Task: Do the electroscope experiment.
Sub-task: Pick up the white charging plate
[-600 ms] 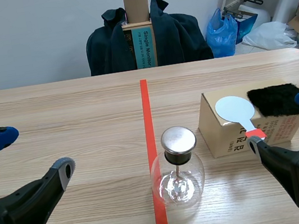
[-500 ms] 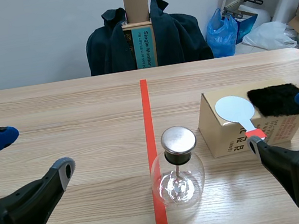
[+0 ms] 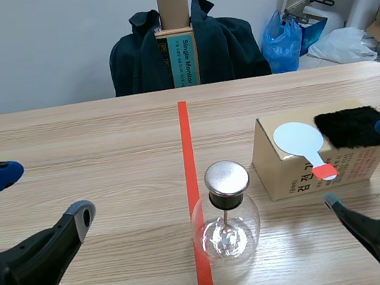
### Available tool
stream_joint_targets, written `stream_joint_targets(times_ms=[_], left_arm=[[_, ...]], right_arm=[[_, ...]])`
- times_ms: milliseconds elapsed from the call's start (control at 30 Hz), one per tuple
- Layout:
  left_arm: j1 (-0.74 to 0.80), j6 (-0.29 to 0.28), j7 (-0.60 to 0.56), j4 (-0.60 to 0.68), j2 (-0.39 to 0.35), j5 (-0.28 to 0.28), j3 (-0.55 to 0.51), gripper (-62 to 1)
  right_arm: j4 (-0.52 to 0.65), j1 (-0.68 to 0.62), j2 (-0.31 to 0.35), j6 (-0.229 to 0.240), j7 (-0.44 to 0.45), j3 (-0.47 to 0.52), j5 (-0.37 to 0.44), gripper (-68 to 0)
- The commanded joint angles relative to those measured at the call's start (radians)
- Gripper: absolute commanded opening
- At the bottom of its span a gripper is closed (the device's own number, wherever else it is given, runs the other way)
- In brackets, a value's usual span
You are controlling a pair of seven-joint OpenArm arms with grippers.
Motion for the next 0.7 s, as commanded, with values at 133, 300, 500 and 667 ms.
stream_joint_targets(times_ms=[133,300,500,667], left_arm=[[0.0,-0.002,-0.014,0.018,-0.003,-0.006,0.0,1.4],[0.0,-0.002,-0.014,0.018,-0.003,-0.006,0.0,1.4],[0.0,-0.002,-0.014,0.018,-0.003,-0.006,0.0,1.4],[0.0,-0.002,-0.014,0.018,-0.003,-0.006,0.0,1.4]], right_arm=[[0.045,-0.023,-0.104,-0.179,0.011,0.012,-0.592,0.4],[0.014,-0.026,-0.177,-0.282,0.011,0.005,-0.935,0.4],[-0.124,0.059,-0.277,-0.533,0.011,-0.032,-1.19,0.4],[-0.245,0.14,-0.306,-0.626,0.011,-0.073,-1.241,0.4]])
